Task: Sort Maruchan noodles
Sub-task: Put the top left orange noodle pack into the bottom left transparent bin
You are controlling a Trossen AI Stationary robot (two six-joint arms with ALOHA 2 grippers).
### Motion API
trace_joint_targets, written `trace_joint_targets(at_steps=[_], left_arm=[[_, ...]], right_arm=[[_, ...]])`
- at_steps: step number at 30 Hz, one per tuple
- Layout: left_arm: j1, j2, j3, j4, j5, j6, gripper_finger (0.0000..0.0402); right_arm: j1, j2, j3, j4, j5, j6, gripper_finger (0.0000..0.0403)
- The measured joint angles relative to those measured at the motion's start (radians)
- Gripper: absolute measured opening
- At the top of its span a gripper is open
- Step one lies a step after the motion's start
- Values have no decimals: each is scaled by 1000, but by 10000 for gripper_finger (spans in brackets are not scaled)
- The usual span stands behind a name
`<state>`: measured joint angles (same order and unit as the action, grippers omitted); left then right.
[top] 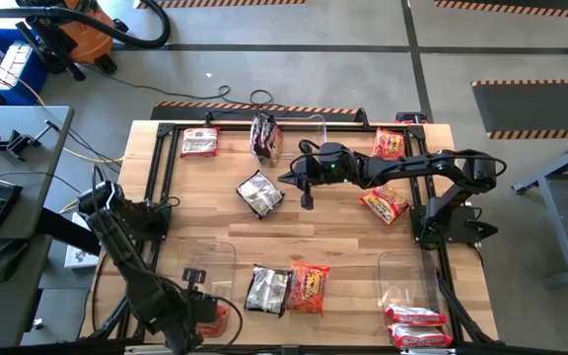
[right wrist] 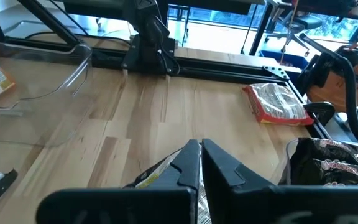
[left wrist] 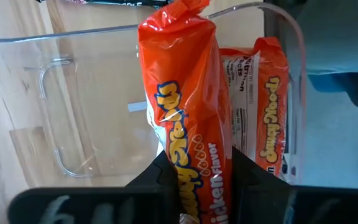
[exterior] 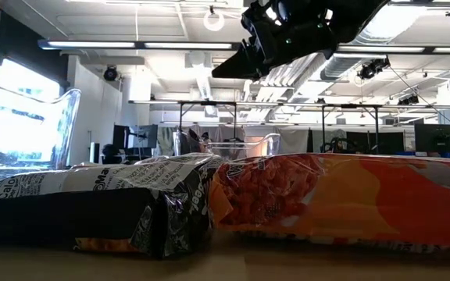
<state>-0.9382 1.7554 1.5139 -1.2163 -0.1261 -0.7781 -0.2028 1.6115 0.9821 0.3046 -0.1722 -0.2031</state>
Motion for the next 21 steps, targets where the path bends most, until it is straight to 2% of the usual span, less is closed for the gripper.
trace_joint_targets(at_steps=[7,15,21], left_arm=[[0,2,0,-1,-61,5,46],[1,0,0,-21,-109,4,82],[10,13,0,-21,-115,-67,70]], right_arm=[[0,0,0,0,0,1,0],[0,0,0,-1,0,-7,0],[0,0,0,-1,0,-15,0]])
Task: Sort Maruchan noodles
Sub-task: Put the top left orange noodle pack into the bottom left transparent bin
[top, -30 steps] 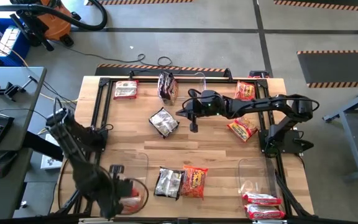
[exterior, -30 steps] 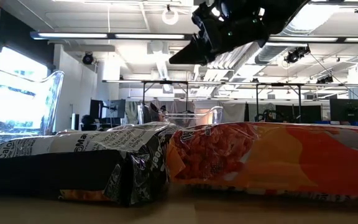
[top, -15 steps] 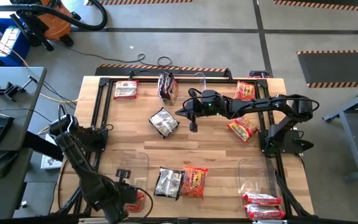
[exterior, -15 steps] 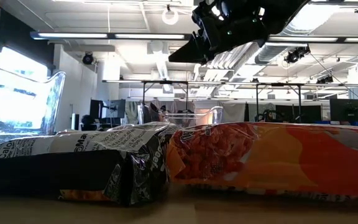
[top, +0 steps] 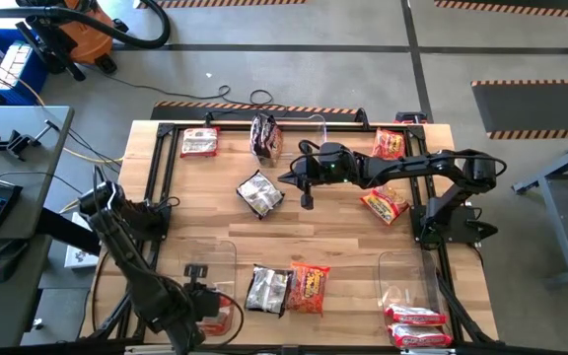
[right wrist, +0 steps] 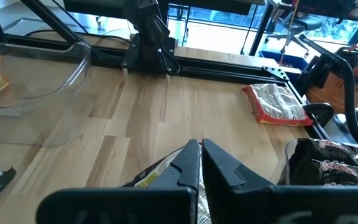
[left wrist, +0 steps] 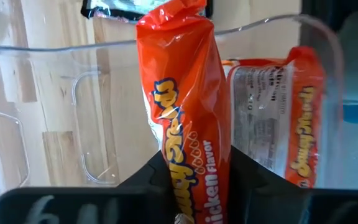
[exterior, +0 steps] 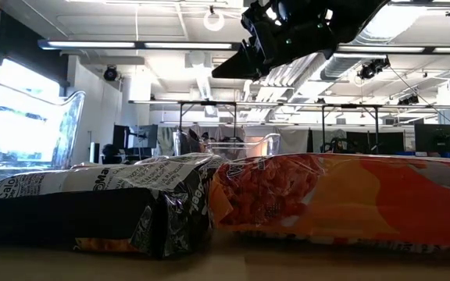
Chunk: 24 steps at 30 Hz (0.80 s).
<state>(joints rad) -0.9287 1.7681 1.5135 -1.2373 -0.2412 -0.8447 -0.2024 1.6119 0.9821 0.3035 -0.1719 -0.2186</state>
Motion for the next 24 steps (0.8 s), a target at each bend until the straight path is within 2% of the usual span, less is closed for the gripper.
trace_joint_targets(at_steps=[8,13,24], left_arm=[[-1,89,0,4,56,-9,72],[1,93,0,4,108,-30,91],[1,83,0,12,123,-70,134]], right_arm=[[0,0,0,-3,0,-10,0],[0,0,0,-6,0,-10,0],[0,0,0,-6,0,-11,0]])
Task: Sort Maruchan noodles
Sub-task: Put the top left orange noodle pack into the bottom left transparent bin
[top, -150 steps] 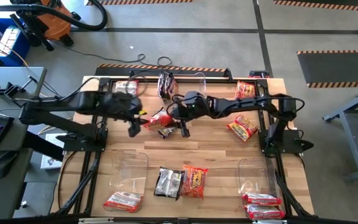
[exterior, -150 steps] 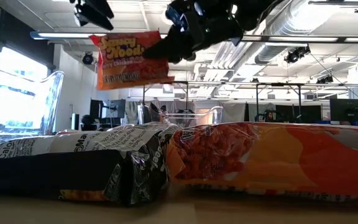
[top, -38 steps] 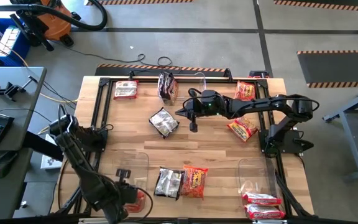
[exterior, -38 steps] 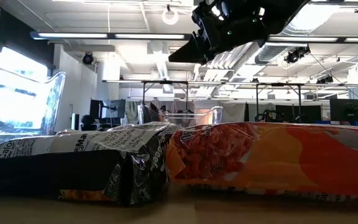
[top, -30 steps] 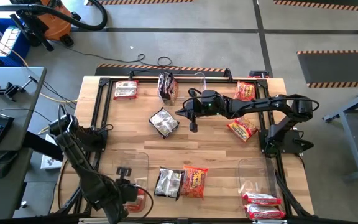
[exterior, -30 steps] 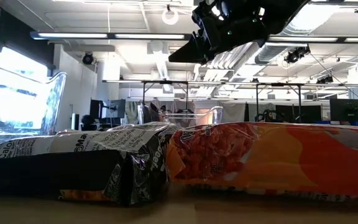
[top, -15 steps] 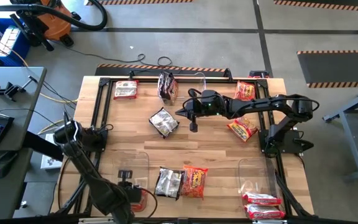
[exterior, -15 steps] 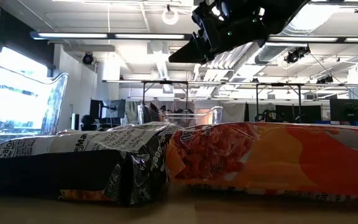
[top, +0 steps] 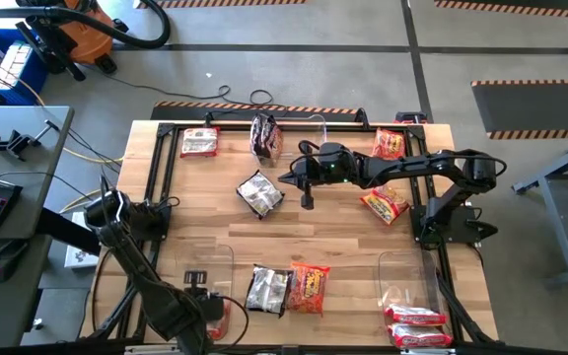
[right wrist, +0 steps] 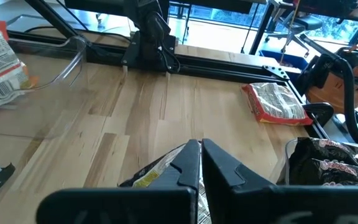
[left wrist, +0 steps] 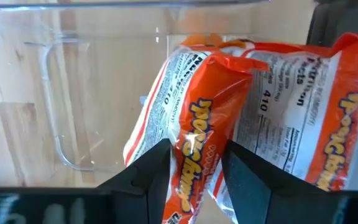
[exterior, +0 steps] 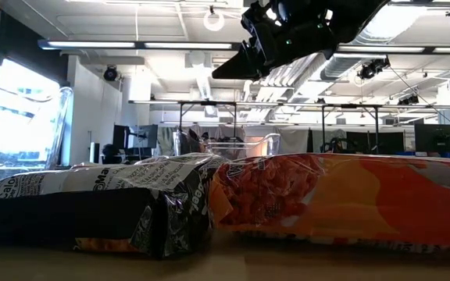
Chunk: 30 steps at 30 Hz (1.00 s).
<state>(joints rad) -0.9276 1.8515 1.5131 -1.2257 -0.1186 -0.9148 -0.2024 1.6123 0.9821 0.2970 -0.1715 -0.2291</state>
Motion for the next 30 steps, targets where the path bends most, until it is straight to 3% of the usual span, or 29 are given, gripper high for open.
trace_joint_targets(at_steps=[5,12,21,30], left_arm=[[0,0,0,1,56,0,126],[0,-4,0,33,87,-17,76],[40,-116,0,72,-8,-69,9],[53,-106,-64,167,55,-79,1]], right_arm=[[0,0,0,0,0,-3,0],[0,0,0,-1,0,-7,0],[0,0,0,-1,0,-14,0],[0,0,0,-7,-2,-25,0]])
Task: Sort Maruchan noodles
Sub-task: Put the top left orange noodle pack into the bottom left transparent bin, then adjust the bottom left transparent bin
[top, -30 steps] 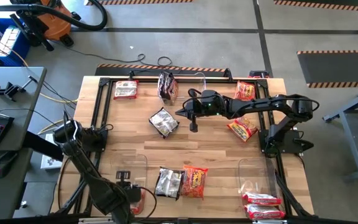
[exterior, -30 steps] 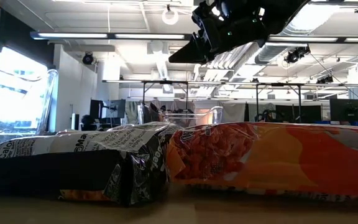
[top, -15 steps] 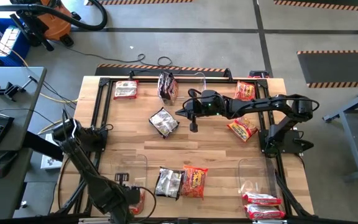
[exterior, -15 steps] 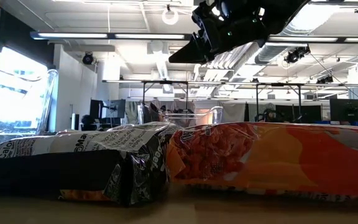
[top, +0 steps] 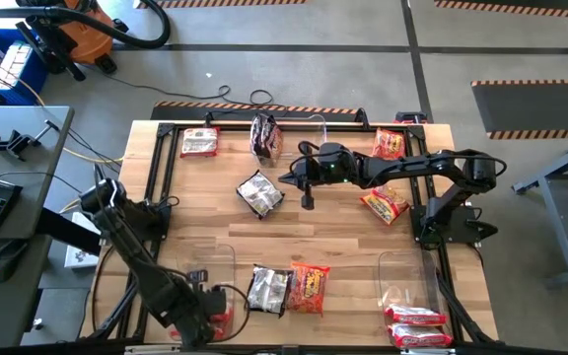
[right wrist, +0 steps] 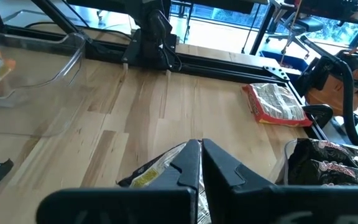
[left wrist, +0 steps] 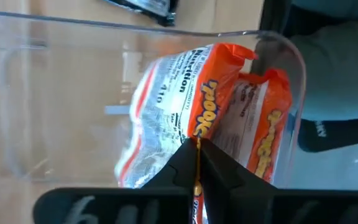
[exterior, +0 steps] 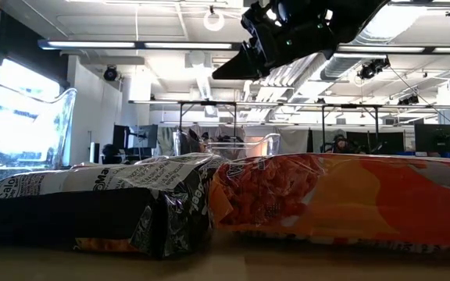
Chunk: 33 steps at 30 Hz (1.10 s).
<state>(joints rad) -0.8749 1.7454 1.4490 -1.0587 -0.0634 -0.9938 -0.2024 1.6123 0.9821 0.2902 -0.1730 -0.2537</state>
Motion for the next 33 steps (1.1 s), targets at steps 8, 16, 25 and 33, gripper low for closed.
trace_joint_targets(at_steps=[8,16,25,33], left_arm=[[0,-1,-48,41,17,-20,25],[1,-11,-36,32,27,-17,77],[26,-138,-77,14,-97,-63,64],[115,-294,-382,146,-210,-102,3]], right_arm=[[0,0,0,-16,-1,-16,0],[0,0,0,-16,-2,-17,0],[0,0,0,-16,-2,-26,0],[-4,0,0,-35,-2,-46,0]])
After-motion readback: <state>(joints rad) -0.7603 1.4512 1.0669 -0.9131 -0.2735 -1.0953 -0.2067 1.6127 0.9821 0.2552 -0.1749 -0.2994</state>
